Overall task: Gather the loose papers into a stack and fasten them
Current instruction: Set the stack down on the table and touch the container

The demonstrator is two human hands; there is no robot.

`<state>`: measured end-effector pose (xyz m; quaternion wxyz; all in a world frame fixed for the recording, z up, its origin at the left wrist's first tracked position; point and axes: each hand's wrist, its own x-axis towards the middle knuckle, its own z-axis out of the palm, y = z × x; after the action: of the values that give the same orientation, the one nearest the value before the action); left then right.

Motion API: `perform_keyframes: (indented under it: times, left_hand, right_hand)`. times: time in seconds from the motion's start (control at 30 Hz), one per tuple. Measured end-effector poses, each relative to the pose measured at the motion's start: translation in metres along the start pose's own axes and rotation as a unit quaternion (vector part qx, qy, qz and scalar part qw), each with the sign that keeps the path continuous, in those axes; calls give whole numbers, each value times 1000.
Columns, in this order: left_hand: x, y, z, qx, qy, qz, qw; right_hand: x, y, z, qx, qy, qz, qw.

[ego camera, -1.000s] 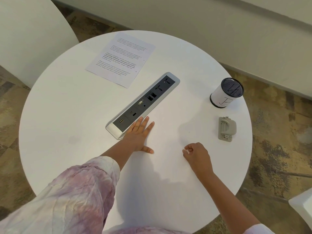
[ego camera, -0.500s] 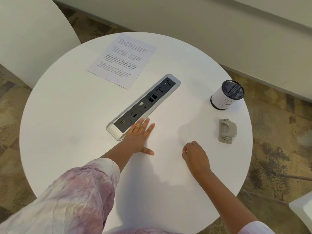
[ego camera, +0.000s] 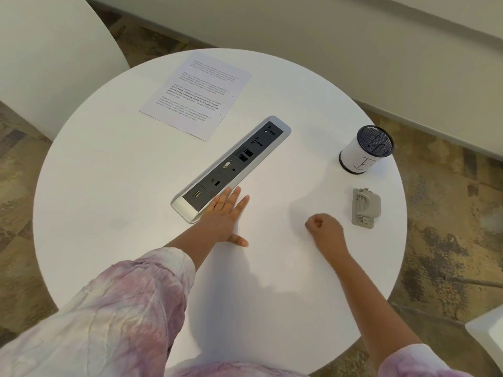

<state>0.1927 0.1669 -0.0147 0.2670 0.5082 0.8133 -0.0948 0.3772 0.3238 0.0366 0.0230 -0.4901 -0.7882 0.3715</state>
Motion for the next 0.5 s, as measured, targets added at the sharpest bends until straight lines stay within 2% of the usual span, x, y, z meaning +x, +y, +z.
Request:
perform_keyframes:
  times: [0.17, 0.3, 0.43, 0.5]
  left_hand:
    - [0, 3, -4, -7, -18, -9, 1000]
    - [0, 3, -6, -3, -28, -9, 1000]
    - [0, 2, -5, -4, -27, -10, 1000]
    - [1, 2, -4, -3, -28, -10, 1000]
  right_hand:
    - [43, -21, -55, 88, 107, 1, 990]
    - [79, -39, -106, 115, 141, -5, 983]
    - [111, -44, -137, 280, 176, 116, 937]
    - [125, -40, -144, 312, 174, 152, 922]
